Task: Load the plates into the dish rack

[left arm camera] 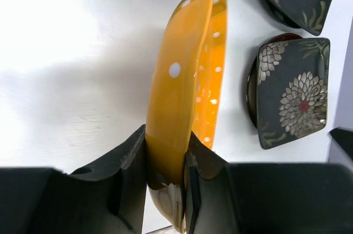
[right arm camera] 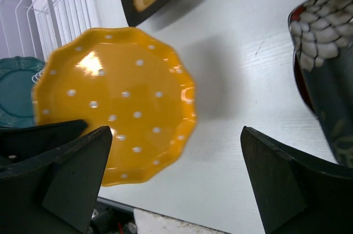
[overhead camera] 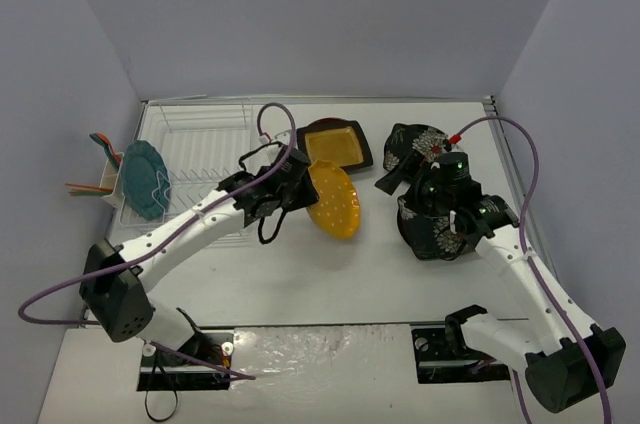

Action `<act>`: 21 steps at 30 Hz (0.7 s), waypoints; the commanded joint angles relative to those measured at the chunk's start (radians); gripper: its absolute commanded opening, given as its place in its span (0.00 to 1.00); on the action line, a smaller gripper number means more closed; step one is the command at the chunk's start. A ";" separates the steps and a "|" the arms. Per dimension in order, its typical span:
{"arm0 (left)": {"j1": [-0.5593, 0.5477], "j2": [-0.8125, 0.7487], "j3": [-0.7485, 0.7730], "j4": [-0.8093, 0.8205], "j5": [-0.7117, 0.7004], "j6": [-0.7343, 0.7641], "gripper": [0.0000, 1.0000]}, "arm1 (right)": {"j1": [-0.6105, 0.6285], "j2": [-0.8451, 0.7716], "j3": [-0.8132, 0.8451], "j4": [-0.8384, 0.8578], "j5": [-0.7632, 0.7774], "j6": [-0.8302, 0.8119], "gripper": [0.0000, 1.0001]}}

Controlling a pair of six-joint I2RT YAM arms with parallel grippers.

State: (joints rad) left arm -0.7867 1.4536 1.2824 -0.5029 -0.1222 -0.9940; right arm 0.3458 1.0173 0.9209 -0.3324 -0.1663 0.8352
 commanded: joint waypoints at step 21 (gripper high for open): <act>0.840 -0.103 0.451 -0.200 -0.125 1.258 0.00 | -0.017 -0.035 0.130 -0.048 0.110 -0.375 1.00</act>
State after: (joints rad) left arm 0.0009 1.3388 1.6848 -0.9007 -0.2620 0.0732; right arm 0.3389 0.9590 1.0191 -0.4160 -0.0683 0.5201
